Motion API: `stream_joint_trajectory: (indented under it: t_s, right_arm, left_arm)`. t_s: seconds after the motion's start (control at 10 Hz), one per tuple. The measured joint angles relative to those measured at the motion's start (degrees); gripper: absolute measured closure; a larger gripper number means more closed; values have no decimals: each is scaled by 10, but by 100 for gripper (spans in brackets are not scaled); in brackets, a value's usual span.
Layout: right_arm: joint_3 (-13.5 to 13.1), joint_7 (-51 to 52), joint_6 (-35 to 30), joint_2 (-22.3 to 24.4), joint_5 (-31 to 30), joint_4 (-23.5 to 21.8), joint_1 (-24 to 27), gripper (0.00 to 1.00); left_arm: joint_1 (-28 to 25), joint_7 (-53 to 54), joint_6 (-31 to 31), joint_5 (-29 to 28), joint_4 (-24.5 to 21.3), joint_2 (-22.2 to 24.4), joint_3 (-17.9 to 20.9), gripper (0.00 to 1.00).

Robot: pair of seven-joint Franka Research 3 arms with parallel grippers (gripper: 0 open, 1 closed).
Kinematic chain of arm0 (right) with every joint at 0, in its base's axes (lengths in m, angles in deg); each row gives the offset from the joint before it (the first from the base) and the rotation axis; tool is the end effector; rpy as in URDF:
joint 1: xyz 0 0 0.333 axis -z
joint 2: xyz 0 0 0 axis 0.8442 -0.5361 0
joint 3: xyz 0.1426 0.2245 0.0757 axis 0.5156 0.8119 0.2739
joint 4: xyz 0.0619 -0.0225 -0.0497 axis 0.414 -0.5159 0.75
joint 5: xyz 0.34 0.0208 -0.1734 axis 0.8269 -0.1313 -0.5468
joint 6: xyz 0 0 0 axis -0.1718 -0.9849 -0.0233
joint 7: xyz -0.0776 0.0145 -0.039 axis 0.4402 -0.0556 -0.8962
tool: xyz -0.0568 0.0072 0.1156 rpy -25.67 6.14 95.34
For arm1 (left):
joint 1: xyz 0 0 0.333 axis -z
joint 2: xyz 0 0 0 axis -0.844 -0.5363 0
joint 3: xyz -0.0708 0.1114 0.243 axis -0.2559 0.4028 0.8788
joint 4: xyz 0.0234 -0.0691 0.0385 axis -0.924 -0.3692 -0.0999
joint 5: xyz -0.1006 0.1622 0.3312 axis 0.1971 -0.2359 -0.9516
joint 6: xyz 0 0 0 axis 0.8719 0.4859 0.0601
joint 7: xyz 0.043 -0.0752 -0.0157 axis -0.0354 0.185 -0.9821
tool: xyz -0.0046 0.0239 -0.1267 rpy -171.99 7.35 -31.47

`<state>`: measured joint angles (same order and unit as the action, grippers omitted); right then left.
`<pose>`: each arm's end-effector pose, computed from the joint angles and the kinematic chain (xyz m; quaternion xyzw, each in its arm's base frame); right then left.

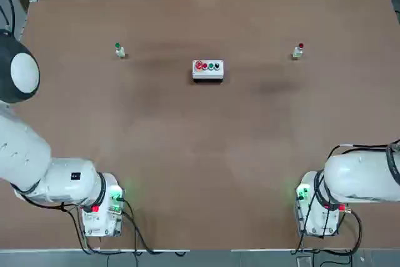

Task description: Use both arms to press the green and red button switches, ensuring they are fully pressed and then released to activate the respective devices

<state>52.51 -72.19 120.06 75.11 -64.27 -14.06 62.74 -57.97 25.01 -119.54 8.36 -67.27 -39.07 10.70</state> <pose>0.5334 -0.0340 0.5375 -0.9991 0.0266 0.0322 0.0092 0.5974 -0.0105 0.5555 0.9994 0.0229 0.0245 0.0091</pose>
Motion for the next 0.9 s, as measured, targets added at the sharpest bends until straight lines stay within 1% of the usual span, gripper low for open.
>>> stream_joint_trajectory:
  t_s: [0.4, 0.6, 0.7, 0.8, 0.9]
  right_arm:
    - [0, 0, 0, 0, 0, 0, 0, 1]
    - [0, -1, 0, 0, 0, 0, 0, 2]
    - [0, -1, 0, 0, 0, 0, 0, 6]
    - [0, -1, 0, 0, 0, 0, 0, 11]
    - [0, -1, 0, 0, 0, 0, 0, 26]
  left_arm:
    - [0, -1, 1, 1, 1, 6, -1, 1]
    - [0, -13, 8, 1, -10, 2, -1, 0]
    - [0, -20, 9, 1, -20, -3, -1, 1]
    - [-1, -21, 5, 1, -31, -8, -1, 4]
    - [-4, -21, -12, 1, -50, -10, -1, 7]
